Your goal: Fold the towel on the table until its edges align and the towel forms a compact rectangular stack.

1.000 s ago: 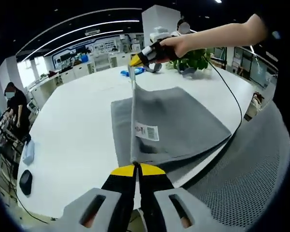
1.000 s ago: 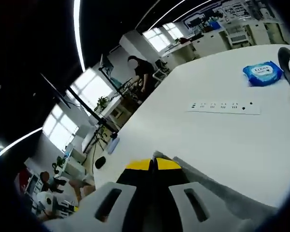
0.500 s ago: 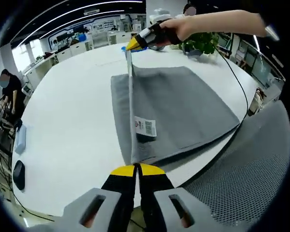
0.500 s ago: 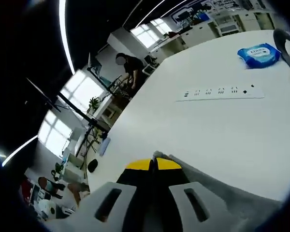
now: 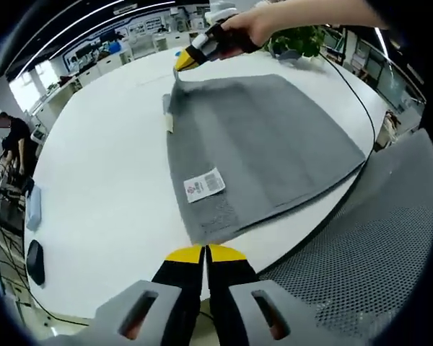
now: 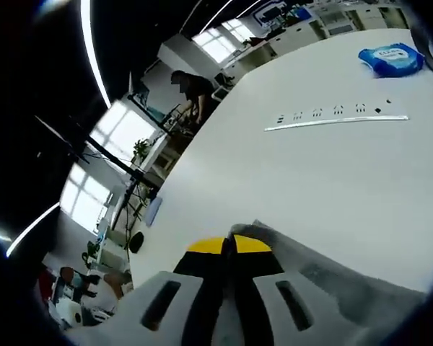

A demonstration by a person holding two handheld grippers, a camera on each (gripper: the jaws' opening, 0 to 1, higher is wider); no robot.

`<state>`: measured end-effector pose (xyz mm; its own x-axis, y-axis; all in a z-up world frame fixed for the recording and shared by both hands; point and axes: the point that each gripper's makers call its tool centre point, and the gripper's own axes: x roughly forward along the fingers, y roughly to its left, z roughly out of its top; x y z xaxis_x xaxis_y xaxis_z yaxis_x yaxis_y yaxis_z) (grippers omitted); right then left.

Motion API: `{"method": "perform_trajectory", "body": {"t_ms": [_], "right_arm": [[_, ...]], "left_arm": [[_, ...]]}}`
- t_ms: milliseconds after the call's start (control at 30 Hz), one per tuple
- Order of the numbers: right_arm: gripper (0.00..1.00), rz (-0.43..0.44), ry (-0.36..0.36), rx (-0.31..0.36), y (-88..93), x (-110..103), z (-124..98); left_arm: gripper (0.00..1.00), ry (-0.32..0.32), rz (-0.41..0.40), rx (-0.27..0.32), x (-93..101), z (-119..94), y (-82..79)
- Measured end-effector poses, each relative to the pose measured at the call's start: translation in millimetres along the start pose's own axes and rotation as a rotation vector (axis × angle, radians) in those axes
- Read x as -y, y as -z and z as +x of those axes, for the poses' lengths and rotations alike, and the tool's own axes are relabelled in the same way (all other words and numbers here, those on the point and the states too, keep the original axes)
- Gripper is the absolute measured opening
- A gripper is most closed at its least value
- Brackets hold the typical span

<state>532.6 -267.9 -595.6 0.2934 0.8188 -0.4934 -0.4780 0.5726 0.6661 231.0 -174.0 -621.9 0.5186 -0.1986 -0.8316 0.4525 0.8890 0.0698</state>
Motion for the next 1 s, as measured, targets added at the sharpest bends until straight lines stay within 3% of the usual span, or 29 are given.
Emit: {"method": "perform_trajectory", "body": {"t_ms": [167, 300, 333, 367, 400, 467, 533, 600, 667, 700, 800, 833, 867, 933, 1000], "right_arm": [[0.04, -0.001, 0.009, -0.005, 4.0, 9, -11], [0.05, -0.001, 0.006, -0.006, 6.6, 13, -25], [0.06, -0.052, 0.004, -0.033, 10.5, 14, -31], [0.07, -0.098, 0.009, -0.057, 13.9, 16, -35], [0.08, -0.18, 0.029, -0.107, 20.9, 22, -44], [0.09, -0.29, 0.053, -0.146, 28.0, 29, -59], [0.09, -0.312, 0.046, -0.165, 35.8, 31, -74], [0.09, -0.362, 0.041, -0.19, 43.6, 32, -89], [0.09, -0.425, 0.034, -0.204, 48.8, 30, -106], [0.09, -0.465, 0.027, -0.21, 50.8, 29, -115], [0.08, -0.61, 0.039, -0.254, 58.8, 29, -136], [0.08, -0.665, 0.053, -0.276, 61.1, 32, -142], [0.07, -0.734, 0.08, -0.304, 64.3, 37, -150], [0.07, -0.828, 0.082, -0.335, 71.2, 38, -162], [0.06, -0.933, 0.08, -0.38, 80.0, 40, -173]], "left_arm": [[0.02, -0.001, 0.045, 0.003, 2.8, 0, -3.2], [0.03, -0.009, 0.078, 0.081, 4.8, -5, -21.3], [0.05, -0.01, 0.077, 0.092, 4.9, -5, -23.6], [0.06, 0.007, 0.071, 0.143, 8.4, -6, -35.2], [0.07, 0.015, 0.08, 0.152, 10.2, -7, -37.9], [0.07, 0.005, 0.12, 0.153, 12.0, -9, -40.3], [0.07, -0.038, 0.166, 0.181, 9.8, -15, -49.2], [0.07, -0.043, 0.174, 0.229, 13.4, -21, -60.4], [0.07, -0.022, 0.173, 0.244, 24.4, -29, -70.3], [0.07, -0.001, 0.212, 0.256, 34.0, -33, -78.1], [0.07, -0.018, 0.291, 0.263, 51.8, -45, -98.3], [0.07, -0.013, 0.279, 0.276, 58.8, -50, -105.6], [0.06, 0.007, 0.259, 0.306, 67.2, -53, -114.7], [0.02, 0.115, 0.124, 0.363, 94.6, -60, -134.3], [0.01, 0.167, 0.144, 0.385, 116.1, -63, -149.3]]}}
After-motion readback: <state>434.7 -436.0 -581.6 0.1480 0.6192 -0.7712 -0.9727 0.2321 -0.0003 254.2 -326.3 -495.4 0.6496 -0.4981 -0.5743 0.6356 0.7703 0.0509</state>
